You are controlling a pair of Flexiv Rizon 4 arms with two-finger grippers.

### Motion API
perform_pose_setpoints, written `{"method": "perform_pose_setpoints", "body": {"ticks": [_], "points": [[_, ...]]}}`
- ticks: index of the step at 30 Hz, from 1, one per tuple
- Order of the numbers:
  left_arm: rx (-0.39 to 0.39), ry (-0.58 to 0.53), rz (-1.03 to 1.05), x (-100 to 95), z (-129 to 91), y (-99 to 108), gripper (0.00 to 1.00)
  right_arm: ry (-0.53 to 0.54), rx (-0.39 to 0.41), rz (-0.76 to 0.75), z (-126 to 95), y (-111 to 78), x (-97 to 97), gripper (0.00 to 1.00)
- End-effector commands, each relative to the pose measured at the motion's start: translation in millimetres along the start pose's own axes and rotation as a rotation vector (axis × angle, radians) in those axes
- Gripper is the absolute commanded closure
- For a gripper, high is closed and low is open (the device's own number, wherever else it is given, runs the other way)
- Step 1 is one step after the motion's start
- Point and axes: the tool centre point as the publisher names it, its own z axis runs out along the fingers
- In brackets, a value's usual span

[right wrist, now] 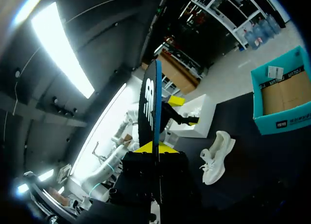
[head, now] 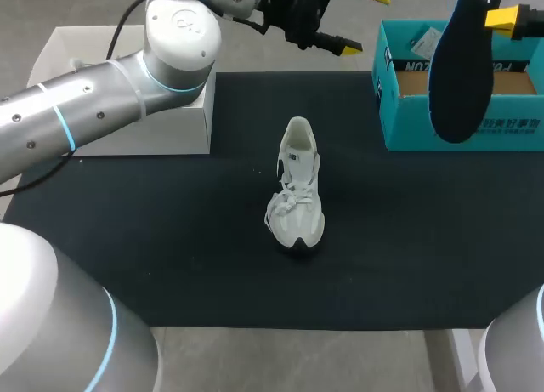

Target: Take the shoe out of the shoebox, open the shoe tongue, remove and reinsert the insole, then place the shoe into the shoebox

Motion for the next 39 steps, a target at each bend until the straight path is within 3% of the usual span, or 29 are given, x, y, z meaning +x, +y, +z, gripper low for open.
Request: {"method": "perform_pose_setpoints", "body": {"ticks": [1, 9, 21, 31, 39], "points": [[0.004, -0.086, 0.011, -4.2, -0.9, -6.3, 0.00, 0.014, 0.051, 0.075, 15.3, 21.6, -11.5, 1.00], [-0.017, -0.176, 0.048, -8.2, -0.4, -12.9, 0.00, -0.005, 0.089, 0.236, 18.0, 43.0, -25.6, 1.00], [-0.004, -0.330, 0.114, -36.8, -4.5, -28.3, 0.00, -0.079, 0.229, 0.403, 21.9, 65.0, -61.3, 1.00], [0.049, -0.362, 0.163, -43.5, 8.6, -45.8, 0.00, -0.141, 0.371, 0.480, 44.9, 76.0, -91.2, 1.00], [0.066, -0.392, 0.166, -41.7, 25.3, -53.2, 0.00, -0.172, 0.398, 0.532, 65.3, 81.1, -107.6, 1.00]]}}
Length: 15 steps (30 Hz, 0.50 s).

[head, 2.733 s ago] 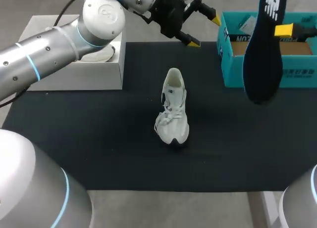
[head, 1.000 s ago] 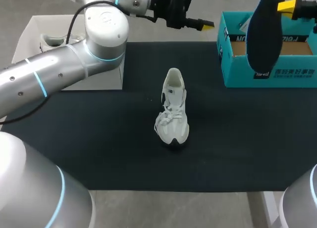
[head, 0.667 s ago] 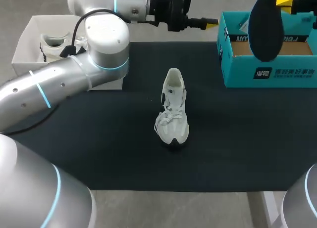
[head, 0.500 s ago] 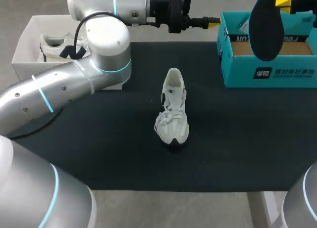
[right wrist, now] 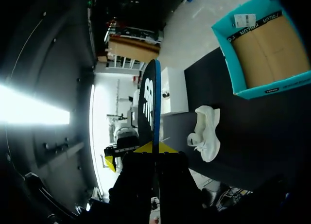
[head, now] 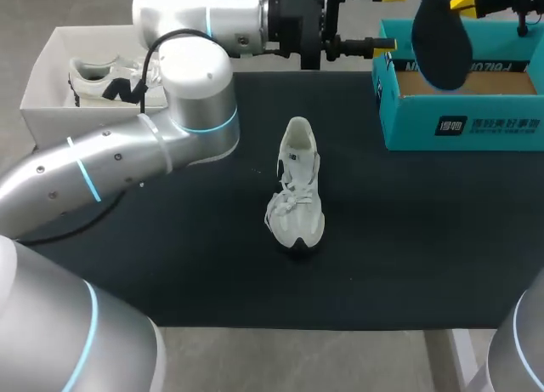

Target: Take the shoe out of the shoebox, open the shoe tongue, remove and reinsert the insole, then place the shoe into the shoebox

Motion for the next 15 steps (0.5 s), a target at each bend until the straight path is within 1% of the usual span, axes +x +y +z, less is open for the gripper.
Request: {"method": "perform_pose_setpoints", "body": {"ticks": [1, 7, 8, 9, 10, 11, 12, 13, 15], "points": [[-0.007, -0.024, 0.008, 7.9, 14.9, 0.3, 0.00, -0.010, 0.137, 0.019, 13.1, 13.4, -0.3, 1.00], [-0.010, -0.027, 0.024, 12.6, 22.9, -1.8, 0.00, -0.015, 0.134, 0.046, 24.9, 15.6, -3.6, 1.00], [-0.010, -0.026, 0.025, 13.2, 23.7, -1.9, 0.10, -0.018, 0.138, 0.052, 25.9, 15.7, -3.8, 1.00], [-0.011, -0.026, 0.027, 13.8, 24.5, -2.1, 0.18, -0.021, 0.140, 0.053, 26.8, 15.6, -4.4, 1.00], [-0.012, -0.026, 0.027, 14.2, 25.1, -2.1, 0.21, -0.023, 0.139, 0.056, 27.7, 15.7, -4.8, 1.00], [-0.012, -0.026, 0.027, 14.7, 25.8, -2.0, 0.29, -0.023, 0.138, 0.060, 28.7, 15.6, -4.8, 1.00], [-0.016, -0.028, 0.026, 15.3, 26.5, -1.6, 0.45, -0.023, 0.136, 0.062, 29.4, 15.5, -4.8, 1.00], [-0.021, -0.026, 0.027, 16.2, 27.3, -1.2, 0.52, -0.024, 0.136, 0.065, 30.0, 15.4, -5.0, 1.00], [-0.038, -0.018, 0.036, 19.0, 29.7, 0.0, 0.55, -0.021, 0.129, 0.076, 30.6, 14.8, -5.6, 1.00]]}}
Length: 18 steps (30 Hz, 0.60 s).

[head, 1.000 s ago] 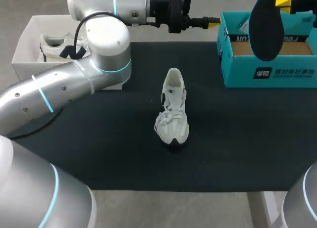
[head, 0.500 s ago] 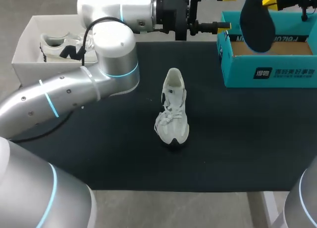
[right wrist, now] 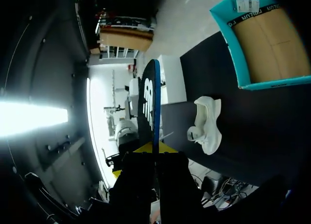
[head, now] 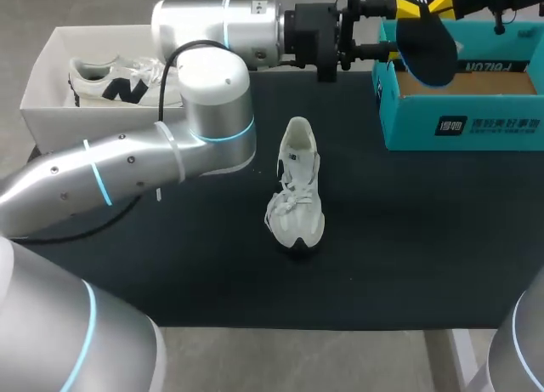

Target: Take the shoe out of the shoebox, open the shoe tongue, remove and reinsert the insole, then place the shoe into the shoebox

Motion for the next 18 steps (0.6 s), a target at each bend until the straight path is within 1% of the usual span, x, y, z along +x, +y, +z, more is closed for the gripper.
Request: {"method": "perform_pose_setpoints", "body": {"ticks": [1, 2, 7, 9, 10, 11, 14, 18], "points": [[-0.022, 0.003, 0.009, 5.2, 8.9, 0.3, 0.57, 0.002, -0.004, 0.015, 1.8, 1.4, -0.2, 1.00], [-0.026, 0.004, 0.007, 6.3, 9.6, 0.2, 0.60, 0.002, -0.007, 0.018, 1.3, 1.2, -1.5, 1.00], [-0.035, 0.004, -0.007, 11.6, 11.8, -1.4, 0.69, 0.020, -0.031, 0.034, 0.4, 1.8, -1.7, 1.00], [-0.038, 0.006, -0.013, 13.7, 12.6, -1.0, 0.84, 0.019, -0.026, 0.033, 1.3, 1.7, -1.0, 1.00], [-0.039, 0.006, -0.018, 14.6, 12.9, -0.6, 0.94, 0.021, -0.027, 0.033, 1.4, 1.7, -1.0, 1.00], [-0.042, 0.005, -0.021, 15.3, 13.2, -0.1, 1.00, 0.020, -0.027, 0.032, 1.5, 1.7, -1.0, 1.00], [-0.045, 0.001, -0.029, 16.2, 13.5, 0.9, 1.00, 0.025, -0.031, 0.029, 1.9, 1.0, -1.0, 1.00], [-0.047, 0.001, -0.030, 17.1, 13.2, 1.5, 1.00, 0.062, -0.063, 0.000, 1.9, 0.3, 0.4, 1.00]]}}
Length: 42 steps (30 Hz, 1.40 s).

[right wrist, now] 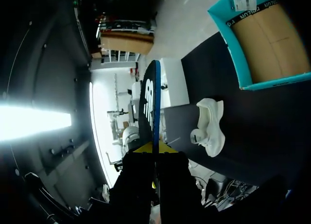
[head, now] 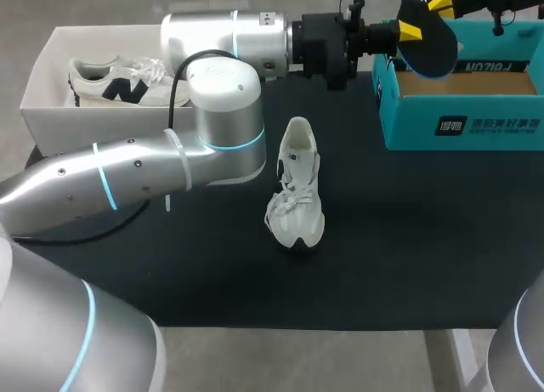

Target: Take the shoe out of the shoebox, open the shoe tongue, remove and reinsert the insole, then place the shoe into the shoebox

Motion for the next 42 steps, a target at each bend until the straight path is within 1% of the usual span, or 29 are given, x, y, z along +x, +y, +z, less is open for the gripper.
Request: {"method": "perform_pose_setpoints", "body": {"ticks": [1, 2, 3, 8, 10, 16, 20, 22, 27, 32, 36, 42], "points": [[-0.004, -0.001, 0.001, 2.1, 3.4, 0.3, 1.00, 0.045, -0.039, -0.009, 2.6, -6.2, -1.7, 0.76], [-0.003, 0.000, 0.001, 2.6, 3.2, 0.4, 1.00, 0.050, -0.041, -0.008, 2.6, -6.2, -1.7, 0.34], [-0.003, 0.000, -0.001, 3.0, 2.9, 0.6, 1.00, 0.052, -0.041, -0.013, 2.6, -6.3, -1.8, 0.00], [-0.003, 0.010, -0.010, 5.0, -2.5, 2.2, 1.00, 0.094, -0.076, -0.027, -0.9, -11.2, -3.5, 0.00], [-0.005, 0.013, -0.013, 4.8, -6.4, 2.7, 1.00, 0.130, -0.099, -0.030, -3.6, -14.1, -4.0, 0.00], [-0.031, 0.037, 0.013, 3.7, -22.5, 6.0, 1.00, 0.174, -0.101, -0.056, -10.2, -26.1, -3.5, 0.00], [-0.050, 0.059, -0.009, 7.4, -36.8, 12.3, 1.00, 0.209, -0.108, -0.136, -14.1, -31.9, -1.2, 0.00], [-0.055, 0.058, -0.015, 5.3, -43.7, 13.7, 1.00, 0.232, -0.116, -0.171, -15.4, -34.3, -0.3, 0.00], [-0.069, 0.045, -0.028, -4.3, -60.8, 15.7, 1.00, 0.253, -0.104, -0.242, -16.5, -46.2, -0.6, 0.00], [-0.051, 0.039, -0.075, -9.6, -73.5, 17.9, 1.00, 0.253, -0.094, -0.256, -22.9, -58.8, -13.5, 0.00], [-0.027, 0.034, -0.101, -14.0, -83.8, 13.7, 1.00, 0.252, -0.094, -0.260, -29.3, -68.8, -20.6, 0.00], [-0.025, 0.060, -0.104, -11.1, -94.5, 7.4, 1.00, 0.234, -0.087, -0.247, -36.2, -79.7, -32.7, 0.00]]}}
